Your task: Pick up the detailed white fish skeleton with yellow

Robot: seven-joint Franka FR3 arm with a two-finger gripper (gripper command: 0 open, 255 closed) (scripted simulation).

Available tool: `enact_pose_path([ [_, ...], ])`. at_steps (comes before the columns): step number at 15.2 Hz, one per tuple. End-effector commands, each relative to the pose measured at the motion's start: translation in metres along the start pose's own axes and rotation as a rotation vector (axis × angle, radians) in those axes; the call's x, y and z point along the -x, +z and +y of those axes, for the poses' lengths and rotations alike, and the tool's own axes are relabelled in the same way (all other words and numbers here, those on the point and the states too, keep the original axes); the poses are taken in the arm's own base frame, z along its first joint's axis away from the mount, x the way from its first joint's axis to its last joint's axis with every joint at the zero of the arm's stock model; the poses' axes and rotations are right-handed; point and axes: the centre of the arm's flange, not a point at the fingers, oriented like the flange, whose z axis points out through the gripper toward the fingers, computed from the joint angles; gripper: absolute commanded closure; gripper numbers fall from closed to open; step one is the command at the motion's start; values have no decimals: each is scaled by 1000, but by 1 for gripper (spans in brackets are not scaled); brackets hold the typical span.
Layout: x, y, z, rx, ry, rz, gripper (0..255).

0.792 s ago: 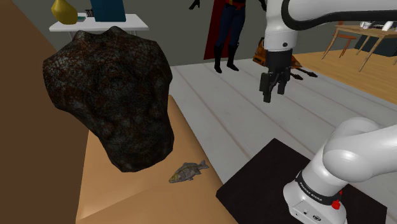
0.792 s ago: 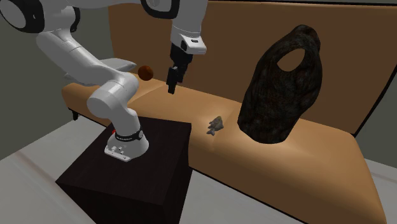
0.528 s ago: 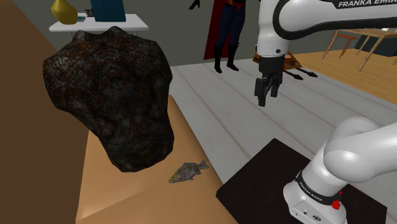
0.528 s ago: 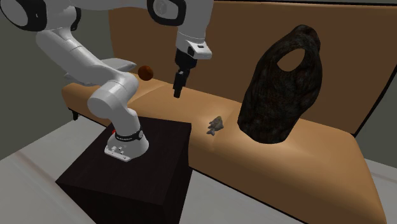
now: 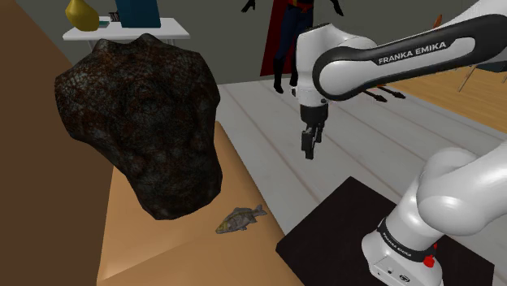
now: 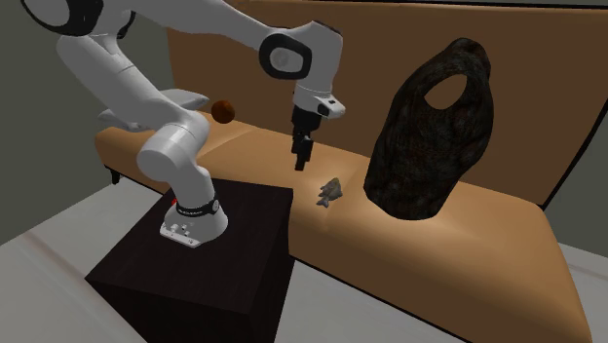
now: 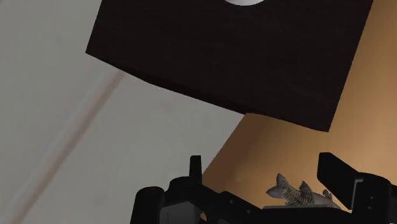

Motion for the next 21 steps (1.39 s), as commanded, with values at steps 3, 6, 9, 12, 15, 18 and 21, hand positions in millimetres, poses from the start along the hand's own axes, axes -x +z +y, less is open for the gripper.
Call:
enact_pose_path([
  [3,-34,35,-23,45,-150,21,0],
  [6,-56,62,-43,78,-260,34,0],
  [9,-76,89,-64,111,-370,47,0],
  [12,-94,116,-87,145,-480,61,0],
  [15,-110,145,-110,178,-590,74,0],
  [18,-124,173,-135,211,-700,87,0],
  [21,-136,203,-159,245,-810,101,0],
])
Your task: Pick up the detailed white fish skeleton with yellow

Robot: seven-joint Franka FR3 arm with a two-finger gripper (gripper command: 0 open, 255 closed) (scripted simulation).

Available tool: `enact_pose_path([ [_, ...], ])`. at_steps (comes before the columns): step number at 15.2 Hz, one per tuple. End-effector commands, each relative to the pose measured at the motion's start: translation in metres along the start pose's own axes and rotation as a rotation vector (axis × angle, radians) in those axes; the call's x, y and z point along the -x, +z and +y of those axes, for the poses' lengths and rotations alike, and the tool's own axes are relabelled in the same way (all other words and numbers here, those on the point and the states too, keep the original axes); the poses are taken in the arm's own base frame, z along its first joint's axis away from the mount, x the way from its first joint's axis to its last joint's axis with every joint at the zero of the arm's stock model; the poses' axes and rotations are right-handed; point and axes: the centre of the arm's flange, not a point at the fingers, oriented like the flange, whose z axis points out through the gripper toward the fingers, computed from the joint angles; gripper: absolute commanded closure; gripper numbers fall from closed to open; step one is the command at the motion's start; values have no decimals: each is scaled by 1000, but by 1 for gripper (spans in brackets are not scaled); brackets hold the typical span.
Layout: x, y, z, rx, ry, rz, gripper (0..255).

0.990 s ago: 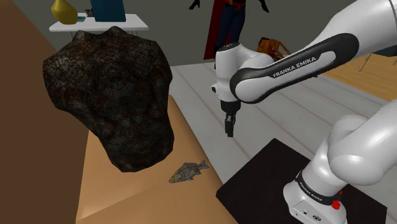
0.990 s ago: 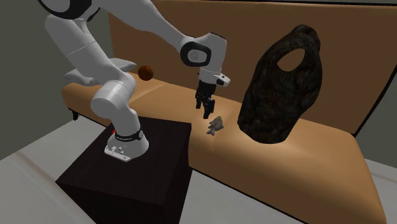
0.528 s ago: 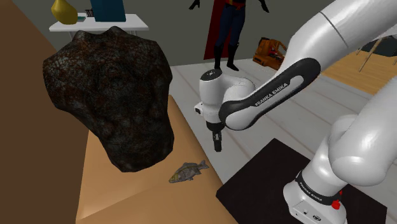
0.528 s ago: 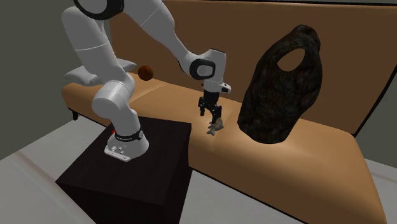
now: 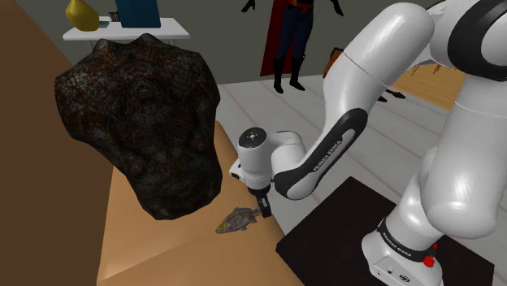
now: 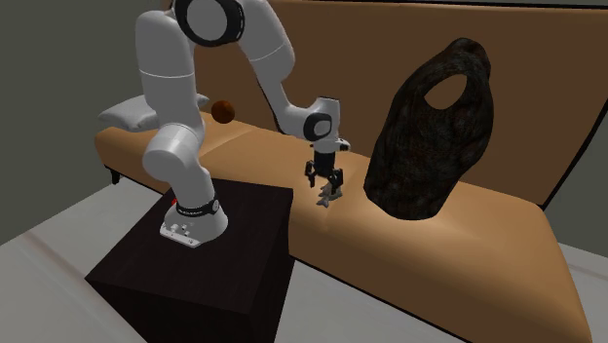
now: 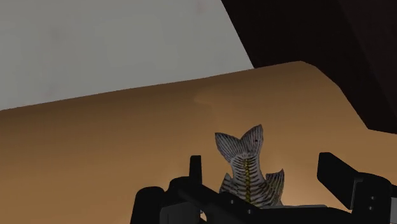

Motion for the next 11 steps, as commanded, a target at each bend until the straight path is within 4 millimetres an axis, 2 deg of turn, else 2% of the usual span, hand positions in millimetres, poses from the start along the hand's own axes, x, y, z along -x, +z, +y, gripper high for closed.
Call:
enact_pose_path([
  [1,-18,14,-9,20,-67,10,0],
  [8,-25,50,-13,20,-67,10,0],
  [10,-26,53,-13,20,-67,10,0],
  [11,-26,54,-12,20,-67,10,255],
])
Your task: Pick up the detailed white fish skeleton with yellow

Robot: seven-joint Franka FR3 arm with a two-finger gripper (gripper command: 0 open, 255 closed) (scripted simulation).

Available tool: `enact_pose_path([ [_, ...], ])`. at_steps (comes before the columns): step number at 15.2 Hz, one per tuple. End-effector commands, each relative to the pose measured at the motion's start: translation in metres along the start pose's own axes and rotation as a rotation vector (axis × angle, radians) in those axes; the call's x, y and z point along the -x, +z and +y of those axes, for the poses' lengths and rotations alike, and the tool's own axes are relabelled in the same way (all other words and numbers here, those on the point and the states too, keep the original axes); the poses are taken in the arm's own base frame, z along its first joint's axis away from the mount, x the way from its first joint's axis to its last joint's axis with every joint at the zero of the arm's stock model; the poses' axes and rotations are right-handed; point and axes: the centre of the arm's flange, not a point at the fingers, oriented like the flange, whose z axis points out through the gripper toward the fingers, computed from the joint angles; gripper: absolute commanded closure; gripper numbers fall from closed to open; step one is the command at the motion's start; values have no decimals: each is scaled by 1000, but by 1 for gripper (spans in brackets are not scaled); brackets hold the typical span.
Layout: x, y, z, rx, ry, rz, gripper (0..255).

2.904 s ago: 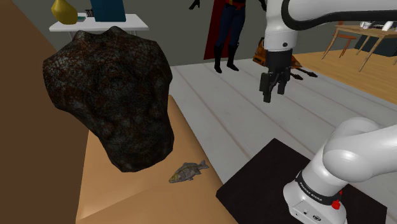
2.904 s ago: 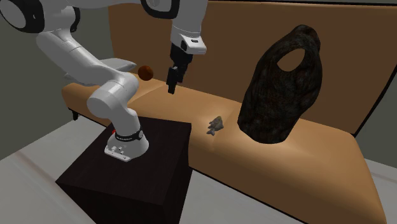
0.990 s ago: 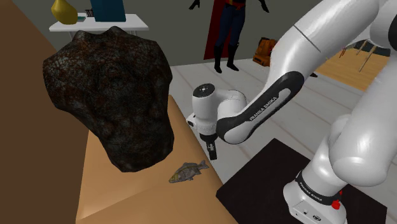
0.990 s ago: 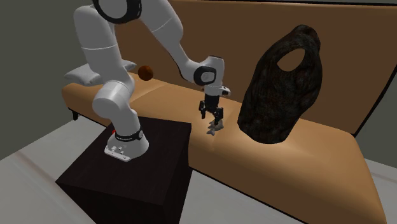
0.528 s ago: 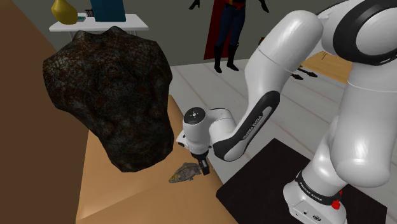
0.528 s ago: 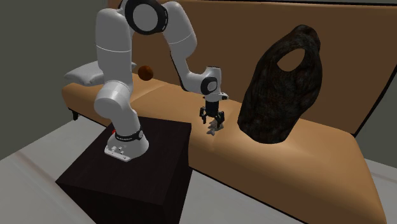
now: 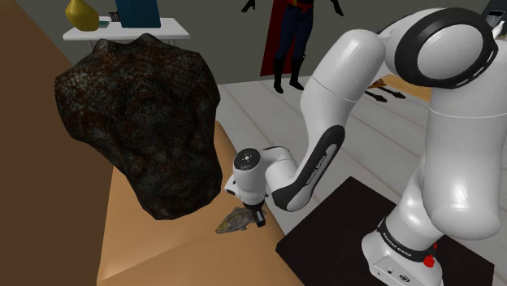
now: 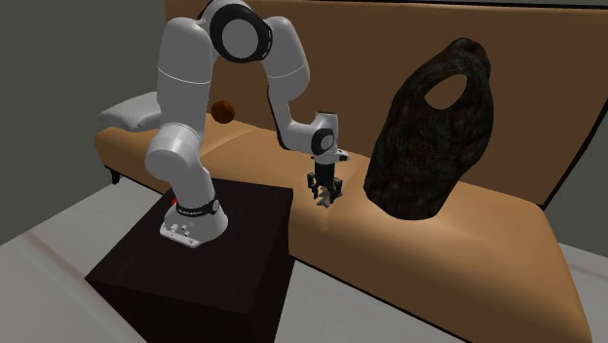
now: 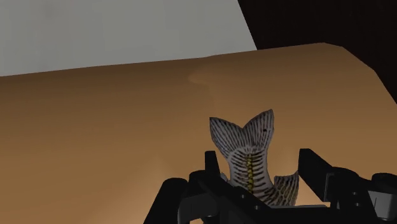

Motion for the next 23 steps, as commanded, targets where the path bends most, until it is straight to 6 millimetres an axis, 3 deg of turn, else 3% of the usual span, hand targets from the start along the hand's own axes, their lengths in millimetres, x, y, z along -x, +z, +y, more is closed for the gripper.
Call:
enact_pose_path([
  [1,0,1,0,0,0,0,255],
  [9,0,0,-1,0,0,0,255],
  [23,14,-72,8,0,0,0,255],
])
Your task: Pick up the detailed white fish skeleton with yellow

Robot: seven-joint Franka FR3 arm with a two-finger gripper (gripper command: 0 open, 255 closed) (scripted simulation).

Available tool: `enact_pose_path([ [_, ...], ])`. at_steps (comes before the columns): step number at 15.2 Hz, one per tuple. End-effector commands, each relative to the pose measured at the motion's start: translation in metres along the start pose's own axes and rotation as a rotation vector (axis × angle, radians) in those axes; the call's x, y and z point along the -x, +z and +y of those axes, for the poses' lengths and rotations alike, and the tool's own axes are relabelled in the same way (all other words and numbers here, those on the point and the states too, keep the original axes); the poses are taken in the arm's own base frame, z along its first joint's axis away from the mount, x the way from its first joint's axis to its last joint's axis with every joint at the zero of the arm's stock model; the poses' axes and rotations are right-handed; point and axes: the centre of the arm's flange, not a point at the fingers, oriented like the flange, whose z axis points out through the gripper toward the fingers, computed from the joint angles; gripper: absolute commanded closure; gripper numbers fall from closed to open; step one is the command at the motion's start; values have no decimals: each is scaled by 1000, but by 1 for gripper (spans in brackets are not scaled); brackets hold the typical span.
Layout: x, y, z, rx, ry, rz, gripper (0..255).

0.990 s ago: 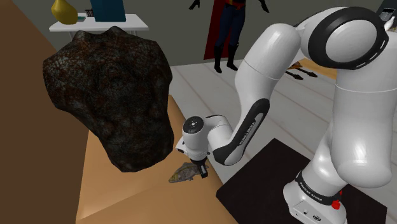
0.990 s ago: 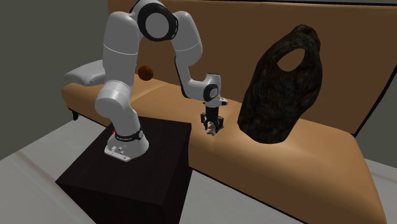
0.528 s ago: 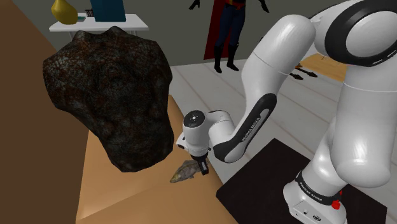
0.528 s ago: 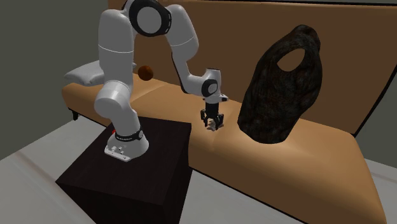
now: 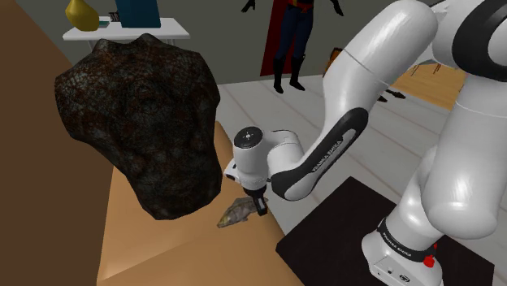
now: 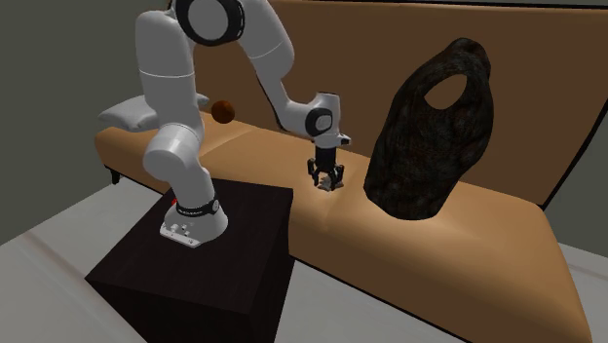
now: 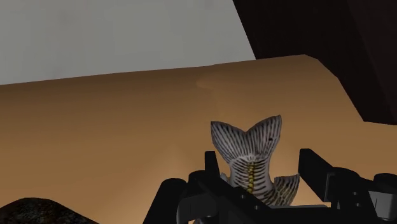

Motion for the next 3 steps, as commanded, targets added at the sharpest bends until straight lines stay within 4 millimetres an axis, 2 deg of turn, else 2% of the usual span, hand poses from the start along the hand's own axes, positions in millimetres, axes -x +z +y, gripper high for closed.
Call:
enact_pose_path([
  [1,2,-11,1,0,0,0,255],
  [3,3,-11,1,0,0,0,255],
])
